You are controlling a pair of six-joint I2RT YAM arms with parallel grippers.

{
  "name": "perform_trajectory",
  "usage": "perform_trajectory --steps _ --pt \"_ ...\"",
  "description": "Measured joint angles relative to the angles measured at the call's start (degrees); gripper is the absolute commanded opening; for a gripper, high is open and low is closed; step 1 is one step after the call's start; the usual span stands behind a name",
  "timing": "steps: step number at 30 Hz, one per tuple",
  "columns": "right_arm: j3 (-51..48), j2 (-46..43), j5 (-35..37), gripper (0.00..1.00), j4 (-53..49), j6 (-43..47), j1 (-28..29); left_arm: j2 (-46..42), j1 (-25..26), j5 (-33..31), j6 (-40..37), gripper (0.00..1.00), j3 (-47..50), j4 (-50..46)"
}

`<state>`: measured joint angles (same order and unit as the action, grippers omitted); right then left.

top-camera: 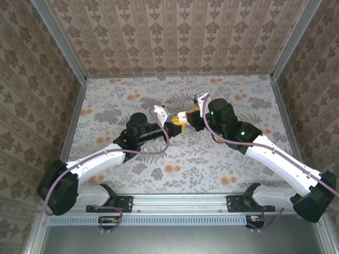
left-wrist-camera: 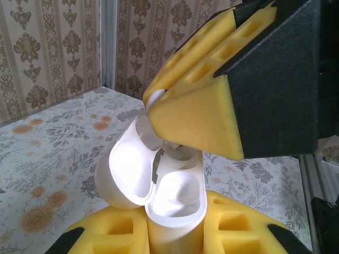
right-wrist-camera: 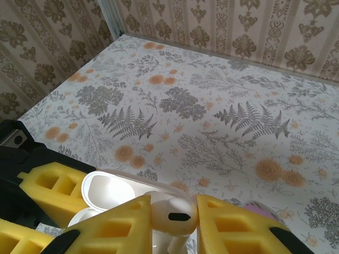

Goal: Insert wireless bluetooth earbuds into charging case

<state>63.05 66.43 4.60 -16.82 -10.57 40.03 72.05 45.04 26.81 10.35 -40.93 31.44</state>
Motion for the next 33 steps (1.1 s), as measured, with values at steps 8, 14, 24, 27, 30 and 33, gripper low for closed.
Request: perform_trajectory --steps 8,14,24,27,30,33 --pt "-1.9 -2.3 -0.6 0.25 0.5 0.0 0.0 0.0 0.3 0.1 0.0 0.16 0.0 0.1" --pt "-2.4 -2.8 -0.8 0.25 1.0 0.0 0.0 0.0 0.3 0.2 0.0 0.16 0.0 0.1" --pt "-1.7 -2.7 -3.1 0.26 0.1 -1.0 -0.9 0.0 0.3 0.2 -0.6 0.16 0.0 0.0" --pt "-1.7 -2.7 -5.2 0.26 0.1 -1.8 -1.2 0.0 0.3 0.0 -0.9 0.16 0.0 0.0" --pt "-1.7 -2.7 -7.4 0.26 0.1 -2.7 -1.4 0.0 0.5 0.0 -1.0 0.16 -0.1 -0.1" --pt "-1.5 -2.7 -9.0 0.25 -0.1 -3.2 -2.0 0.0 0.6 0.0 -1.2 0.16 -0.1 -0.1"
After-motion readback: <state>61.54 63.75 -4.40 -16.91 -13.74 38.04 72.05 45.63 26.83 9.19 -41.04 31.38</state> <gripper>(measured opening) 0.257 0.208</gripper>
